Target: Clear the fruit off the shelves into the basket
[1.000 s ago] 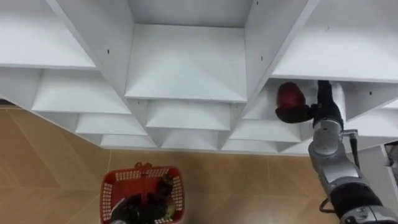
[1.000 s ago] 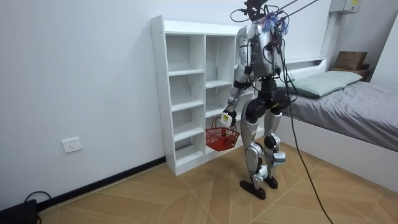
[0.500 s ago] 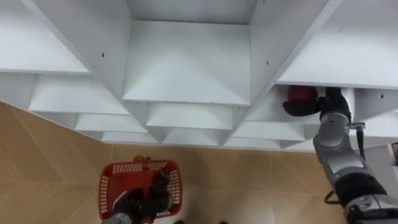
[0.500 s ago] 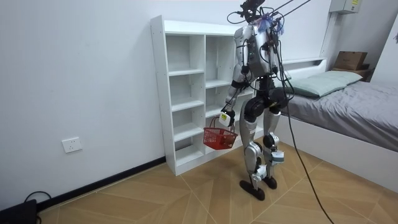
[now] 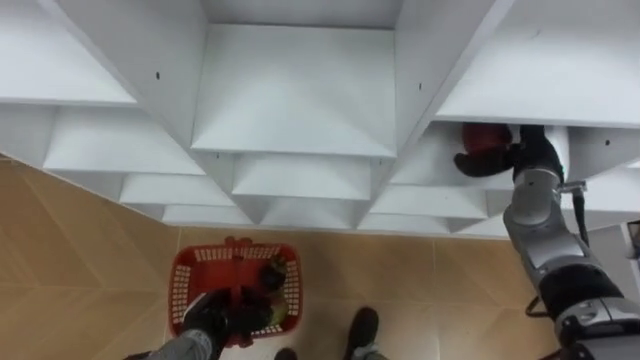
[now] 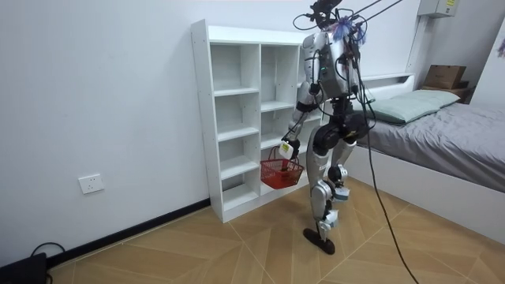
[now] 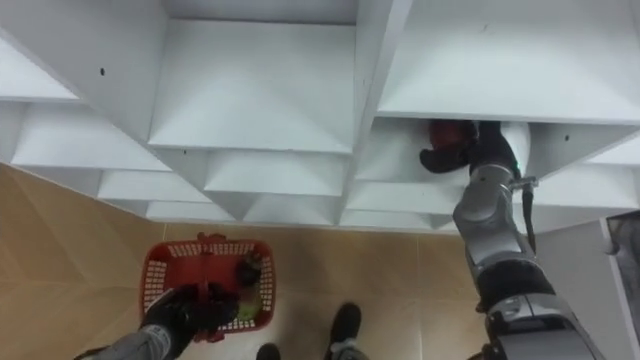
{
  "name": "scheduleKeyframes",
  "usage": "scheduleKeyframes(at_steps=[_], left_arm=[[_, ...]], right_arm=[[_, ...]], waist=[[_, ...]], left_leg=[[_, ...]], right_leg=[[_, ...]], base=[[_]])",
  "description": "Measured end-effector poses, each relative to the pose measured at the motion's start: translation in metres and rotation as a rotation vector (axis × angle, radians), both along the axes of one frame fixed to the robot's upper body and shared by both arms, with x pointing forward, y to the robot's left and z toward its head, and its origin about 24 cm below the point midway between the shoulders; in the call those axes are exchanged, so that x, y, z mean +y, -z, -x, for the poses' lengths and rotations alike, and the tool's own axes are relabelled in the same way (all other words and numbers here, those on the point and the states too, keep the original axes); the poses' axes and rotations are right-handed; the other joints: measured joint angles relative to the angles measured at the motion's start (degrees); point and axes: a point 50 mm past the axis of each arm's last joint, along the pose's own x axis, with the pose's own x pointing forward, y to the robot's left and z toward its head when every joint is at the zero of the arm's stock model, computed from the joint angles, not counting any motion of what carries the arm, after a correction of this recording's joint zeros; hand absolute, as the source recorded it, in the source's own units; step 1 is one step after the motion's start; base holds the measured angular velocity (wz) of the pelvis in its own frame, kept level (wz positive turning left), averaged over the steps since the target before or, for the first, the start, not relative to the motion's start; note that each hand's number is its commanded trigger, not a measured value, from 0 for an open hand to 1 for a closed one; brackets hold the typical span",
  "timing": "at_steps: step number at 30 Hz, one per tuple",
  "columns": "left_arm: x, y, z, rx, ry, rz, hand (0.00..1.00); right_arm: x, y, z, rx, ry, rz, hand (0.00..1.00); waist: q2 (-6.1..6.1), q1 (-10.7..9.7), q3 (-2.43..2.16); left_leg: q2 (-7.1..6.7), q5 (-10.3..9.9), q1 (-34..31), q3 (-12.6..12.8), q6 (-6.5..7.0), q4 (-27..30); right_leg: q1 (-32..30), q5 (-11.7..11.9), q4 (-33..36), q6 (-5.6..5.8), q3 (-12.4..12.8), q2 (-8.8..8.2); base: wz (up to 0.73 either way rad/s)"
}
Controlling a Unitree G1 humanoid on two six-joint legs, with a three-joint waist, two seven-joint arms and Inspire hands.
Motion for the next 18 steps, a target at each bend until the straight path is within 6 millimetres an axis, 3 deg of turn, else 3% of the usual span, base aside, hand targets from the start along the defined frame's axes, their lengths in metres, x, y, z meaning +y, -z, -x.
scheduleKeyframes(at_steps=[5,14,18], left_arm=[[0.003,0.006,0.01,0.047,-0.004,-0.001,1.0],[0.004,0.008,0.012,0.064,0.012,0.019,1.0],[0.004,0.008,0.012,0.067,0.015,0.023,1.0]], right_arm=[[-0.004,0.012,0.006,0.06,0.017,-0.034,0.0],[-0.003,0.014,0.006,0.072,0.006,-0.063,0.0],[-0.003,0.014,0.006,0.071,0.008,-0.069,0.0]], waist=[[-0.35,0.1,-0.14],[-0.38,0.1,-0.23],[-0.22,0.2,-0.66]], left_leg=[[-0.09,0.0,-0.4,0.0,0.06,1.4],[0.09,0.2,-0.9,0.0,-0.2,2.2],[0.09,0.2,-0.9,0.0,-0.21,2.3]], right_leg=[[0.4,0.0,0.3,0.11,0.1,-0.32],[0.4,0.3,1.0,-0.49,0.0,-0.43],[0.4,0.5,1.0,-0.84,-0.1,-0.45]], base=[[0.04],[0.01],[0.0]])
